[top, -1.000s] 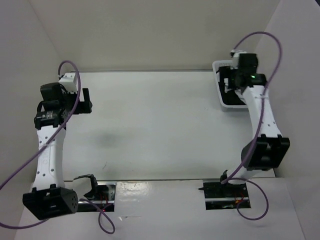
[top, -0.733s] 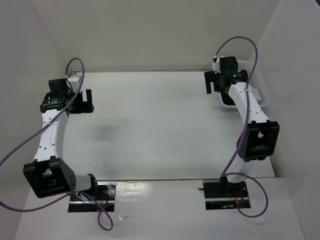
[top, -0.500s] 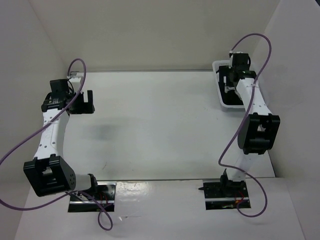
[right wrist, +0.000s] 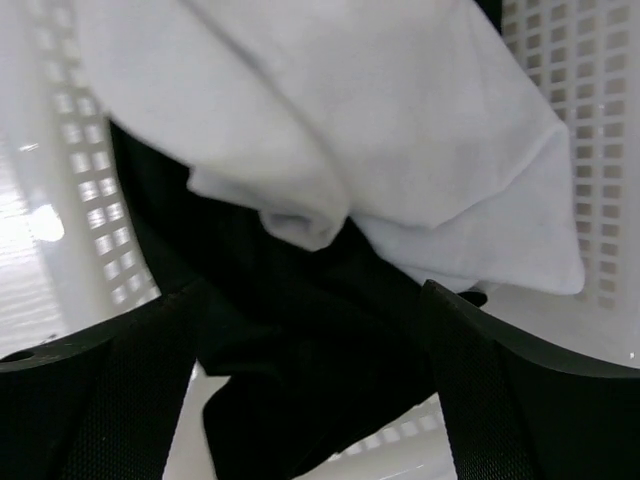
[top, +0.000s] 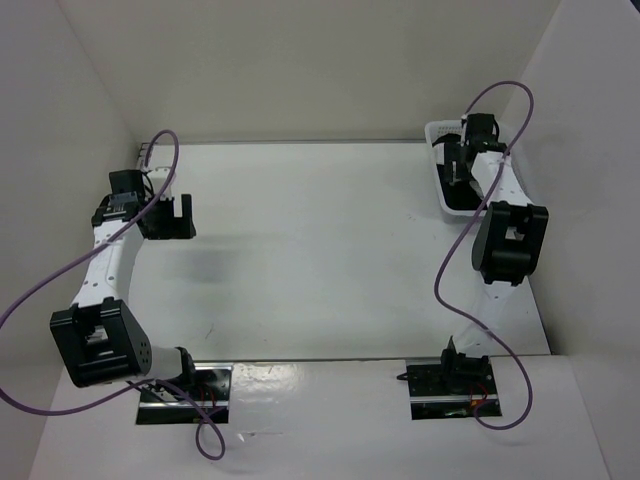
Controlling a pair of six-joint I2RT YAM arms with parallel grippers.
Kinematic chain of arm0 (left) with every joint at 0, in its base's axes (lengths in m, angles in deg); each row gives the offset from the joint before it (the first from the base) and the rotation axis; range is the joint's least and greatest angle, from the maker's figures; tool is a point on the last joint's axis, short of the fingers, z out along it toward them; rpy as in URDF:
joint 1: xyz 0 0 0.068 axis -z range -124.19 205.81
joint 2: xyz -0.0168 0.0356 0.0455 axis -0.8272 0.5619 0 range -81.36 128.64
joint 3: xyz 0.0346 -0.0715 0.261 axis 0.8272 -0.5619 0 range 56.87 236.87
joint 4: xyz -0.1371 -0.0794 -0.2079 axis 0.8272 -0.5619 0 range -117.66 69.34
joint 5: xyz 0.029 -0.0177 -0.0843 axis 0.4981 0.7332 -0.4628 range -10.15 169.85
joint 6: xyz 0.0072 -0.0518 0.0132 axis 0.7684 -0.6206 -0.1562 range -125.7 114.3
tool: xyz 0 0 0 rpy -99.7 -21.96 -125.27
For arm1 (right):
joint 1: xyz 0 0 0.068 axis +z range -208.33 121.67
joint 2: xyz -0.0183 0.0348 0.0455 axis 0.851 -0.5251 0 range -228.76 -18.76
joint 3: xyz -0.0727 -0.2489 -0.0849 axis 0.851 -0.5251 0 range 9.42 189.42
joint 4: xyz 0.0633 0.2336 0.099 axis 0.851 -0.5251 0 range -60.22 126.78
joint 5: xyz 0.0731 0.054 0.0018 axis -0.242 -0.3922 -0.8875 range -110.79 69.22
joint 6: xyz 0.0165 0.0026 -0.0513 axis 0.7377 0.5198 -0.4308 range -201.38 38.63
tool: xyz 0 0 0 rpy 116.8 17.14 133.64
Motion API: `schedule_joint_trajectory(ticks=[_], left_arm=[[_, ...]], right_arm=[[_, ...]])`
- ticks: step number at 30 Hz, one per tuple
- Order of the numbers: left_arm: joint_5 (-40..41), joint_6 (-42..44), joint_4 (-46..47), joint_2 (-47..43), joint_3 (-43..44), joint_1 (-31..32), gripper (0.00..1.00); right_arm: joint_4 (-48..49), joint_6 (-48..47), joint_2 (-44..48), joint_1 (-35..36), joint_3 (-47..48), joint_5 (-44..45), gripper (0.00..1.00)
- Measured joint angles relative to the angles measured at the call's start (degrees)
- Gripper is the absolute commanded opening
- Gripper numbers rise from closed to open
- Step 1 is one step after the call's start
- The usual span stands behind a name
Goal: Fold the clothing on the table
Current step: Grab the skirt from the pile
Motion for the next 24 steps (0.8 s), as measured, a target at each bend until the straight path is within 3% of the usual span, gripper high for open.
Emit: schedule_joint_trajectory(ticks=[3,14,17,21,24], left_arm=[[0.04,0.0,0.2,-0.2,-0.28,0.0,1.0],[0.07,0.0,0.85,-0.57,-0.37,-0.48,1.0],[0.09,0.0,0.87,-0.74,-0.39,-0.48,1.0],[0.15,0.0,1.14,-1.05,-1.09,-0.5,1.0],[0.2,0.0,1.25,-1.36,-1.68,-0.5,1.0]], right_arm=[[0.17,-0.31,-1.05,-1.51,1.22,0.04,0.89],[0.98,-1.44,-5.42,-2.62,5.81,0.13,0.66],[0.9,-1.64,-6.6,-2.62,6.05,-0.33,0.53],[0.85,-2.05,-7.69,-2.62,6.32,-1.44,0.02],[0.68,-1.81,-7.89,-2.62,6.67,-2.01,0.0]])
